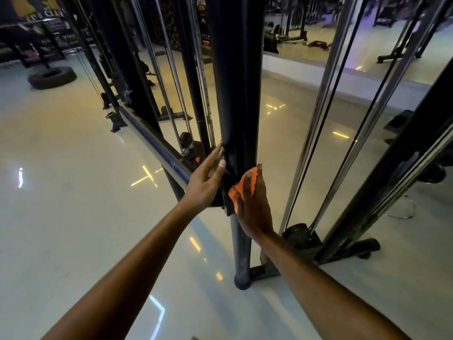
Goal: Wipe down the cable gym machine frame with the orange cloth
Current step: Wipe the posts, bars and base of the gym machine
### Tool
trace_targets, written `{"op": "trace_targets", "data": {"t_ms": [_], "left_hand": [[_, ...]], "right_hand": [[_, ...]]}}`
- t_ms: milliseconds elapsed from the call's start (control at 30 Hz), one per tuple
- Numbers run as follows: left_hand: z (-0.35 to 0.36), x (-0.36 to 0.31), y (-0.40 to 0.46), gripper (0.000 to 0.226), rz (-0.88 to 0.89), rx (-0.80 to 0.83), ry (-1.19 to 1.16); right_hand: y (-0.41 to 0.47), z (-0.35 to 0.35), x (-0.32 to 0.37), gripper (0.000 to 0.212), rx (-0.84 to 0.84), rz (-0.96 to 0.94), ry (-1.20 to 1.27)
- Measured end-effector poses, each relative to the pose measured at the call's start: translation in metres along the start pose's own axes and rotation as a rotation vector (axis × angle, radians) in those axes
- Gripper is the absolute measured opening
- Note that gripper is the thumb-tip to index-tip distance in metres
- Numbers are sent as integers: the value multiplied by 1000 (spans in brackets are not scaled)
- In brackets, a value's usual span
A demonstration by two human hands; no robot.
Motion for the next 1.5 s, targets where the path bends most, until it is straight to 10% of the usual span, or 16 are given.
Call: {"op": "trace_targets", "data": {"t_ms": [267, 533, 1500], "left_hand": [[21, 19, -8, 60, 13, 6, -23], [35, 33, -20, 67, 36, -131, 119], [68, 64, -29, 72, 479, -570, 698]], "right_hand": [[54, -16, 22, 90, -210, -80, 24], [-30, 31, -53, 98, 13, 27, -53], [-98, 78, -122, 75, -12, -76, -125]]}}
Point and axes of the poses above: each hand's wrist, its own y-axis towards the middle knuckle, its own z-axis out of the palm, x = y × z, the point moved 10 cm from there along y, towards the middle knuckle, and after that the axes turned 10 degrees about y, right-handed, at the moved point
